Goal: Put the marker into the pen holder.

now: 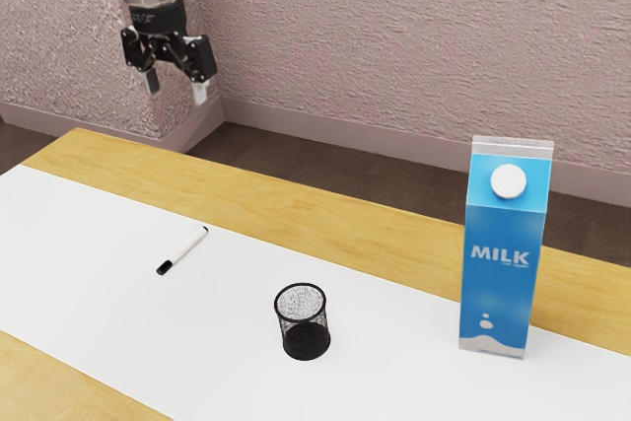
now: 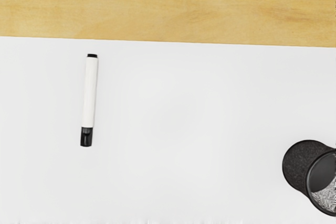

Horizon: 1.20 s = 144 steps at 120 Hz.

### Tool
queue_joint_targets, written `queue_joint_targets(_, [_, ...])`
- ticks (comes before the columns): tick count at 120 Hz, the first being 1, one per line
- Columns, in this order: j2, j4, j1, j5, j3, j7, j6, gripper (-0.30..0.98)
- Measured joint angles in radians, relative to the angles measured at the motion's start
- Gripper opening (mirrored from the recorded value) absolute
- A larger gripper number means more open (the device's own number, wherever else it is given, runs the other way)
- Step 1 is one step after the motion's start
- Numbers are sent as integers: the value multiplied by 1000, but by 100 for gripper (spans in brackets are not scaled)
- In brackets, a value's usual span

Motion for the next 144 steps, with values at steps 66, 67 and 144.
queue_joint_targets(66, [-141, -620, -15, -29, 19, -9, 281, 69])
queue_joint_targets(67, [-140, -631, -13, -29, 19, -9, 291, 69])
queue_joint_targets(144, [206, -555, 4, -9, 144, 176, 708, 69])
